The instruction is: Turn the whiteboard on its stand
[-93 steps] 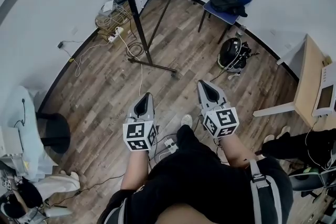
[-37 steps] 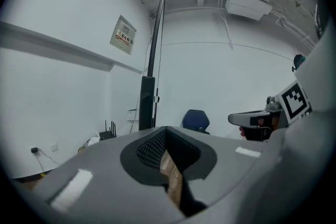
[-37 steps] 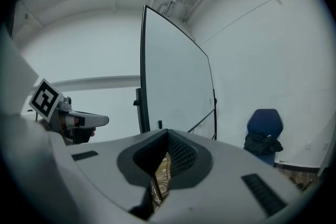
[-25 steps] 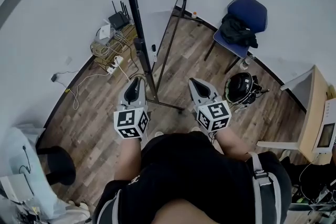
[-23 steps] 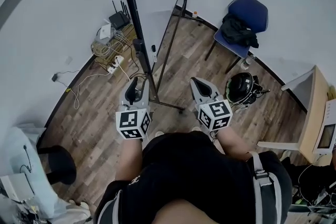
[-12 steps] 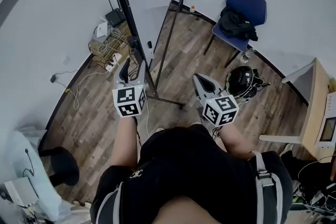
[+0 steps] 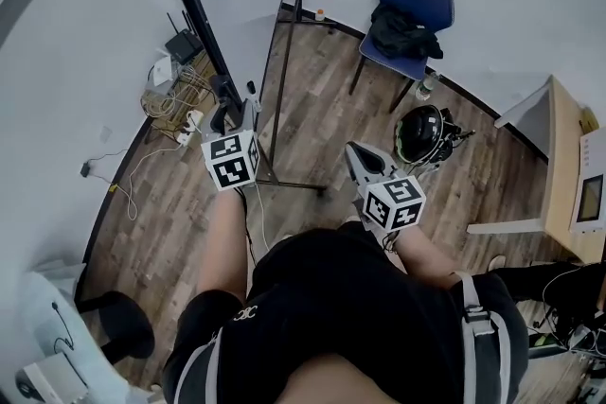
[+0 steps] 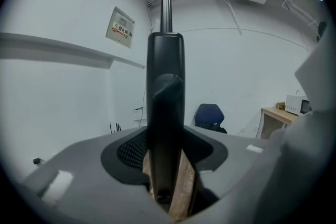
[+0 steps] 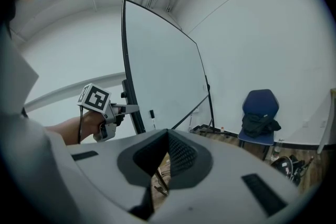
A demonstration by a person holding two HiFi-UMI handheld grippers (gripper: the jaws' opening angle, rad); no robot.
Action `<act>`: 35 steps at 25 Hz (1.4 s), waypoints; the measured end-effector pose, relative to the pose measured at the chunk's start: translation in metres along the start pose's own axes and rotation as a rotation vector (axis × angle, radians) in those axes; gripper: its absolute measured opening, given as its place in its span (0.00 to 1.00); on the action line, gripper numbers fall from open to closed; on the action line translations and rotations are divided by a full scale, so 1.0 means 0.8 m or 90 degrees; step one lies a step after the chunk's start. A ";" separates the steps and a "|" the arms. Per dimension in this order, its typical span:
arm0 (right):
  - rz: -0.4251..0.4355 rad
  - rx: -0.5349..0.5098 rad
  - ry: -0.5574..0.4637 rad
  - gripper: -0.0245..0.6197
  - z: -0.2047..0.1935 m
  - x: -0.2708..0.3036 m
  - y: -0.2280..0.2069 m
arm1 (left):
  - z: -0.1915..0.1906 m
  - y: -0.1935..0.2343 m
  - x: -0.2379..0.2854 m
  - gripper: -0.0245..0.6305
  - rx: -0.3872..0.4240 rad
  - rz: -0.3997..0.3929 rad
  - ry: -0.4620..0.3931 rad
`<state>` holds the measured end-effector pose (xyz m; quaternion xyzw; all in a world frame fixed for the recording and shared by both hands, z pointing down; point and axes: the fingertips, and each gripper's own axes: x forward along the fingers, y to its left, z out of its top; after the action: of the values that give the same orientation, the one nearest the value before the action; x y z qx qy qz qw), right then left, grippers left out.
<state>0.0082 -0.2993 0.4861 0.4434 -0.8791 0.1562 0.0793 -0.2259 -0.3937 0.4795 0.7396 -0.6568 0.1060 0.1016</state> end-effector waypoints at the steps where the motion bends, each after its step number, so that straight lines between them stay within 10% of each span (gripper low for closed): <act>1: 0.001 0.000 0.003 0.04 -0.002 0.000 0.001 | -0.001 0.000 0.001 0.33 -0.001 0.005 0.002; 35: 0.022 -0.015 0.025 0.03 -0.020 0.020 0.036 | -0.019 0.005 -0.075 0.34 0.025 -0.015 -0.059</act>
<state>-0.0243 -0.2898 0.4997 0.4240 -0.8866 0.1559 0.0993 -0.2370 -0.3329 0.4764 0.7533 -0.6499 0.0834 0.0574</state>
